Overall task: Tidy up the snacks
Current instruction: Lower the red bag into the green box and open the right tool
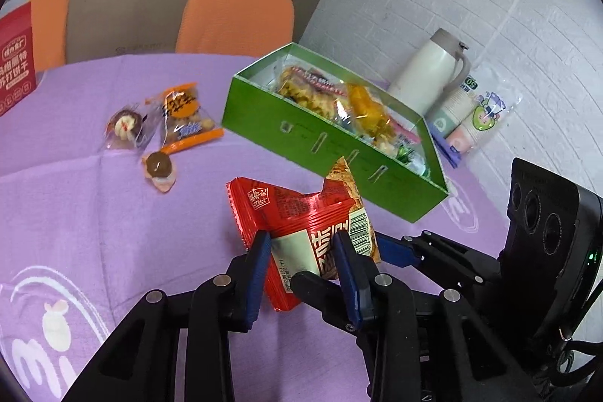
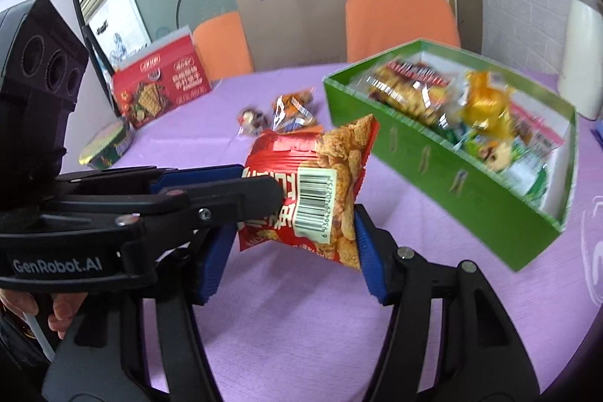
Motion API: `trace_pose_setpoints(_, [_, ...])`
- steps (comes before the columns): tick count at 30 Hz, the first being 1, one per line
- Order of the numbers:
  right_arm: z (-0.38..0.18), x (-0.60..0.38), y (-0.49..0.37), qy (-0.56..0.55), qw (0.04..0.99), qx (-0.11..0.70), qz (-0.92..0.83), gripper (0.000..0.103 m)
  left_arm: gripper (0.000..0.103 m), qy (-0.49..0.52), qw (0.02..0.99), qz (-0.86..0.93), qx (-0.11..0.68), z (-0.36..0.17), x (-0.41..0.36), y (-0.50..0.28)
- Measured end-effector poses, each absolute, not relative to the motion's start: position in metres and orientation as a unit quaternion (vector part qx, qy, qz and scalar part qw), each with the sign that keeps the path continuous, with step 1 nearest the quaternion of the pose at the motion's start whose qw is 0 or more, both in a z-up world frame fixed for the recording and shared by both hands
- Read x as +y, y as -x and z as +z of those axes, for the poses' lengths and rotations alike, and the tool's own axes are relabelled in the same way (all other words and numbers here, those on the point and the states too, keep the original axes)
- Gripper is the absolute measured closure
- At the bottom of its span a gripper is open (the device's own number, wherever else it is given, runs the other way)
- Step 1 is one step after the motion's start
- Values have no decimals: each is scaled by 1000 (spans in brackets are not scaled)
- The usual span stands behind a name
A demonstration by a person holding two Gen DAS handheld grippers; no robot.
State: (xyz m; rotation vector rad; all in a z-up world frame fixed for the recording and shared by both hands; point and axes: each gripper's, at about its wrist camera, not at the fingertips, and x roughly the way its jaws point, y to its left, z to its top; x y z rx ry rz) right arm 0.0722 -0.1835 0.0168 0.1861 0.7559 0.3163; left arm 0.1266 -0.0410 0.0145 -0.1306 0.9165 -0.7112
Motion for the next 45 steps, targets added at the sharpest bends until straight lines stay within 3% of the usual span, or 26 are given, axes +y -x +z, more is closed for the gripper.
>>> trace_pose_setpoints(10, [49, -253, -80, -104, 937, 320, 95, 41, 68, 12, 841, -378, 388, 74, -111, -138])
trace_pose_setpoints(19, [39, -308, -109, -130, 936, 320, 63, 40, 68, -18, 823, -412, 392, 79, -188, -168])
trace_pose_setpoints(24, [18, -319, -118, -114, 936, 334, 24, 23, 68, -19, 824, -403, 398, 67, -206, -187])
trace_pose_setpoints(26, [14, -321, -111, -111, 937, 331, 17, 23, 65, -29, 832, -381, 403, 57, -205, -193])
trace_pose_setpoints(28, [12, -325, -103, -126, 936, 328, 13, 23, 44, -28, 834, -373, 405, 50, -199, -194])
trace_pose_setpoints(29, [12, -327, -99, -135, 936, 324, 15, 23, 42, -24, 838, -366, 404, 47, -194, -195])
trace_pose_setpoints(31, [13, -327, -93, -143, 937, 317, 17, 36, 42, -16, 839, -360, 408, 43, -187, -198])
trace_pose_setpoints(32, [15, -326, -92, -139, 938, 317, 16, 50, 42, -12, 839, -356, 411, 42, -184, -200])
trace_pose_setpoints(33, [16, -323, -92, -130, 939, 318, 10, 58, 42, -9, 840, -352, 413, 41, -182, -200])
trace_pose_setpoints(35, [15, -320, -97, -122, 937, 328, 6, 63, 42, -6, 840, -350, 414, 40, -179, -201])
trace_pose_setpoints(42, [7, -311, -110, -115, 931, 346, -2, 63, 42, -11, 844, -350, 407, 42, -171, -190])
trace_pose_setpoints(43, [10, -310, -105, -117, 934, 337, 2, 61, 42, -13, 845, -348, 406, 43, -169, -189])
trace_pose_setpoints(45, [16, -308, -95, -122, 938, 324, 10, 32, 38, -13, 846, -347, 405, 44, -163, -184])
